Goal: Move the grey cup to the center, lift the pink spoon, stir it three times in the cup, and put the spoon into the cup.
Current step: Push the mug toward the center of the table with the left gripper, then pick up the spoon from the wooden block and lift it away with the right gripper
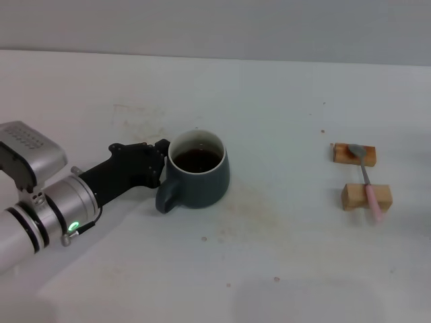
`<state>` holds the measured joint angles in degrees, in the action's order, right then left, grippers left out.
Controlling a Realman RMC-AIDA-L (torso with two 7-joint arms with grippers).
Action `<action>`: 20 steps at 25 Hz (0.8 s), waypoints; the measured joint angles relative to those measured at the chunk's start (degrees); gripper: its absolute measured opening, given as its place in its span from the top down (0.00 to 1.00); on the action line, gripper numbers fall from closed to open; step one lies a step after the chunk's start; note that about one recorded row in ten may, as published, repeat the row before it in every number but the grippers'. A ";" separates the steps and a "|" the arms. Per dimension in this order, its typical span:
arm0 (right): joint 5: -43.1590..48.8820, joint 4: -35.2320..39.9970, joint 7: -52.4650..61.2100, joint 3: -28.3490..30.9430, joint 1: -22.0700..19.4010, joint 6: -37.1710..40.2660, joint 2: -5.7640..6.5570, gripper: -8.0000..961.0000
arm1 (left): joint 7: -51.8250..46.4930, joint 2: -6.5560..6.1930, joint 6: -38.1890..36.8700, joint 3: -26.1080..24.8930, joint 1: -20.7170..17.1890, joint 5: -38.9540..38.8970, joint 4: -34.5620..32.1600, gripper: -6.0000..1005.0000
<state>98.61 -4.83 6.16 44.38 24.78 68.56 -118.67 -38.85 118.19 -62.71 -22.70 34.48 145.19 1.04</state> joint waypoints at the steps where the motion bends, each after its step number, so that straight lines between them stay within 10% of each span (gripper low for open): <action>1: 0.00 0.00 0.00 0.00 0.00 0.00 0.01 0.47 | 0.29 0.04 0.17 -0.16 0.04 0.00 0.26 0.91; 11: 0.00 0.00 0.05 0.00 -0.17 0.00 0.19 0.47 | 1.90 -0.12 -1.07 -4.59 -0.47 0.02 1.90 0.90; 20: -0.31 0.03 0.10 0.00 -0.19 0.00 0.20 0.47 | 5.17 -0.58 -11.92 -24.29 -5.30 -0.01 1.80 0.90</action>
<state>98.31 -4.81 6.26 44.38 24.59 68.56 -118.47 -33.68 117.61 -74.63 -46.99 29.18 145.18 2.84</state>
